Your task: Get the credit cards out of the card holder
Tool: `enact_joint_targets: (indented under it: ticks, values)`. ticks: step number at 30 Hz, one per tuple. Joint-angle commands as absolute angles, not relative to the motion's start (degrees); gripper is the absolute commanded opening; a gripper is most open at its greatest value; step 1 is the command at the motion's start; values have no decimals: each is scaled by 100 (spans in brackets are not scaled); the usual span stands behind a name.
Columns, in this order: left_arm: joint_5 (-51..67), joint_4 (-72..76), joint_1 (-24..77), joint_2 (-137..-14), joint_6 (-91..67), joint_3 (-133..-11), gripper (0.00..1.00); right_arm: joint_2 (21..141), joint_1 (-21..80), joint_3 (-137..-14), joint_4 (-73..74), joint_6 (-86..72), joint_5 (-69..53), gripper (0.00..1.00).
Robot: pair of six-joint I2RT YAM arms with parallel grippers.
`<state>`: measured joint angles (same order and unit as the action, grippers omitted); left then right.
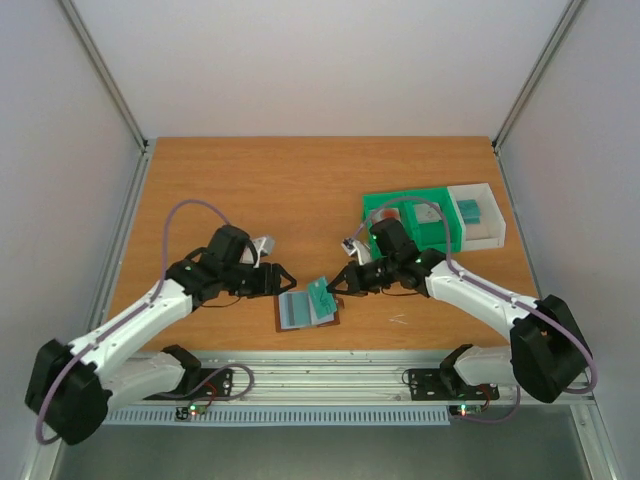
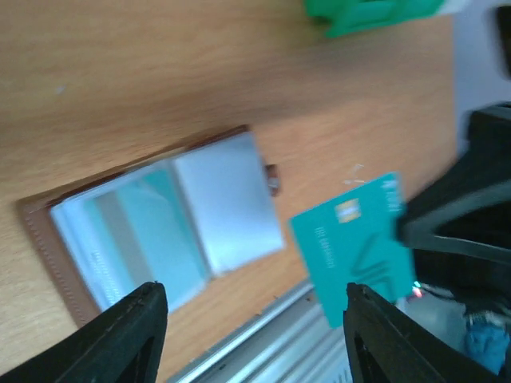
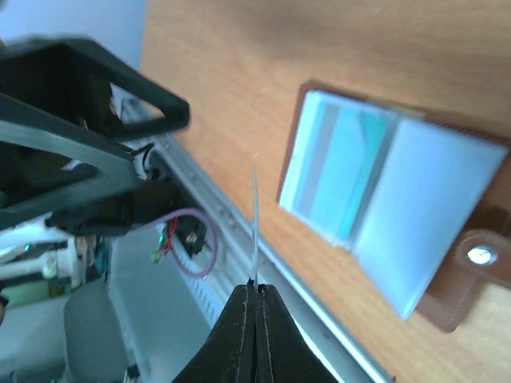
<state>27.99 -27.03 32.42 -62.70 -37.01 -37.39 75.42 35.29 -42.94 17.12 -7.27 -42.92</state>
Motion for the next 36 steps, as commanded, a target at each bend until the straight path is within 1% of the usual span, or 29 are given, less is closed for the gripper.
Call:
enact_joint_targets:
  ticks: [1, 5, 8, 12, 15, 18, 25, 33, 34, 36]
  values:
    - [3331, -3556, 3243, -5791, -3152, -4284, 63, 7245, 3552, -4428, 2228, -206, -5232, 1]
    - [4229, -3846, 3243, -5704, -2896, -4597, 63, 6970, 3707, -4570, 2380, 176, -5728, 1]
    - [4771, -3997, 3243, -5742, -2748, -4782, 59, 6901, 3937, -4804, 2737, 491, -5880, 1]
    - [5469, -4060, 3243, -5802, -2632, -4860, 56, 6875, 4026, -4932, 2706, 433, -6119, 1]
    - [5856, -4052, 3248, -5770, -2521, -4846, 56, 6873, 4055, -5011, 2693, 440, -6240, 1]
    - [5921, -4077, 3250, -5719, -2509, -4817, 54, 6864, 4086, -4993, 2475, 336, -6402, 1]
    - [6366, -3682, 3252, -5698, -2683, -4580, 38, 6905, 4118, -4937, 2156, 151, -6486, 1]
    - [6424, -3700, 3249, -5767, -2640, -4544, 3, 6973, 4133, -4952, 2028, 40, -6542, 1]
    - [6425, -3692, 3249, -5766, -2631, -4543, 1, 6998, 4136, -4961, 2031, 27, -6517, 1]
    - [6337, -3665, 3252, -5748, -2653, -4536, 0, 7007, 4134, -4953, 1994, -88, -6407, 1]
